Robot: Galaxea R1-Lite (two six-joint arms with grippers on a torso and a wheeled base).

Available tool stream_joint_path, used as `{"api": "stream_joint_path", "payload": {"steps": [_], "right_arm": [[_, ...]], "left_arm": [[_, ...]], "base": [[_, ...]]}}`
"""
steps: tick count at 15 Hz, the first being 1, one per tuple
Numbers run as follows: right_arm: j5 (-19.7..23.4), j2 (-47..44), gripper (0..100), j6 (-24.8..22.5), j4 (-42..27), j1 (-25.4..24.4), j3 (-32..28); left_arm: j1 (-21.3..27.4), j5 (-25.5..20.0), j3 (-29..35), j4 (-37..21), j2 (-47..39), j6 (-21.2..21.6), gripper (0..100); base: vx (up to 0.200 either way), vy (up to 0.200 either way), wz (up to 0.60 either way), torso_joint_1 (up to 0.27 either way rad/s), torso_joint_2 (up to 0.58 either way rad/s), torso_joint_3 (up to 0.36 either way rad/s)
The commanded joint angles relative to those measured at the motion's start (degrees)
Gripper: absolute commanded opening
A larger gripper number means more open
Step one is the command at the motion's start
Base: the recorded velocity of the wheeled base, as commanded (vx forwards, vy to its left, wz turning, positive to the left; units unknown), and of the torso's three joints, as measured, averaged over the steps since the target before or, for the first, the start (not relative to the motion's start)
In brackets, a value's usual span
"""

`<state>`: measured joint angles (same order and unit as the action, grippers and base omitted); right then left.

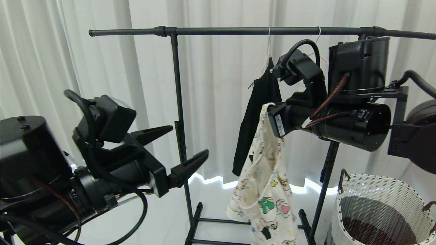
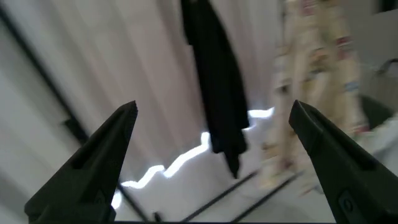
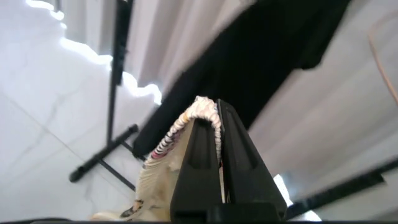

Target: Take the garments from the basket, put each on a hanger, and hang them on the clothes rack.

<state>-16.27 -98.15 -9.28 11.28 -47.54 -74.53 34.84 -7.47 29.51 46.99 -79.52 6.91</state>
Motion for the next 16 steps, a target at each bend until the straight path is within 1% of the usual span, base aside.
{"api": "stream_joint_path", "payload": {"steps": [1, 2, 3, 5, 7, 8, 9, 11, 12, 13, 14, 16], "right_arm": [[0.72, -3.89, 0, -0.04, 0.06, -0.44, -3.25], [1.68, -4.86, 0, -0.04, 0.06, -0.62, -5.10], [2.74, -5.13, 0, -0.04, 0.06, -1.06, -5.80], [4.94, -5.56, 0, -0.22, -0.03, -2.11, -6.77], [5.46, -5.65, 0, -0.30, -0.03, -2.99, -7.29], [5.46, -5.65, 0, -0.30, -0.03, -4.14, -7.73], [5.46, -5.65, 0, -0.30, -0.03, -4.75, -7.73], [5.46, -5.48, 0, -0.30, -0.03, -5.19, -8.00], [5.38, -5.30, 0, -0.30, -0.03, -5.19, -8.00], [5.38, -5.30, 0, -0.30, -0.03, -5.19, -8.00], [5.38, -4.77, 0, -0.30, -0.11, -5.19, -8.00], [5.20, -4.33, 0, -0.30, -0.20, -4.93, -7.38]], "left_arm": [[9.46, 3.61, 2.48, -0.06, -3.71, -7.53, 100], [9.90, 7.82, 2.39, 0.03, -6.88, -8.85, 100], [8.84, 9.32, 2.65, 0.03, -8.46, -10.08, 100], [7.61, 9.41, 3.01, 0.03, -10.83, -11.83, 100], [5.24, 9.58, 3.09, 0.03, -13.64, -13.15, 100], [2.60, 9.85, 3.09, 0.03, -17.42, -13.15, 100], [1.90, 10.90, 2.48, 0.03, -19.71, -12.98, 100], [1.90, 13.80, -0.07, 0.03, -23.14, -12.54, 100], [1.90, 13.89, -2.00, 0.03, -24.28, -11.13, 100], [1.90, 13.89, -2.44, 0.03, -24.46, -10.87, 100], [1.81, 14.50, -5.34, 0.03, -25.33, -8.67, 100], [1.72, 14.77, -6.66, 0.11, -25.25, -8.76, 100]], "base": [[0.000, 0.000, 0.00, 0.000, 0.00, 0.000], [0.000, 0.000, 0.00, 0.000, 0.00, 0.000], [0.000, 0.000, 0.00, 0.000, 0.00, 0.000], [0.000, 0.000, 0.00, 0.000, 0.00, 0.000], [0.000, 0.000, 0.00, 0.000, 0.00, 0.000], [0.000, 0.000, 0.00, 0.000, 0.00, 0.000], [0.000, 0.000, 0.00, 0.000, 0.00, 0.000], [0.000, 0.000, 0.00, 0.000, 0.00, 0.000], [0.000, 0.000, 0.00, 0.000, 0.00, 0.000], [0.000, 0.000, 0.00, 0.000, 0.00, 0.000], [0.000, 0.000, 0.00, 0.000, 0.00, 0.000], [0.000, 0.000, 0.00, 0.000, 0.00, 0.000]]}}
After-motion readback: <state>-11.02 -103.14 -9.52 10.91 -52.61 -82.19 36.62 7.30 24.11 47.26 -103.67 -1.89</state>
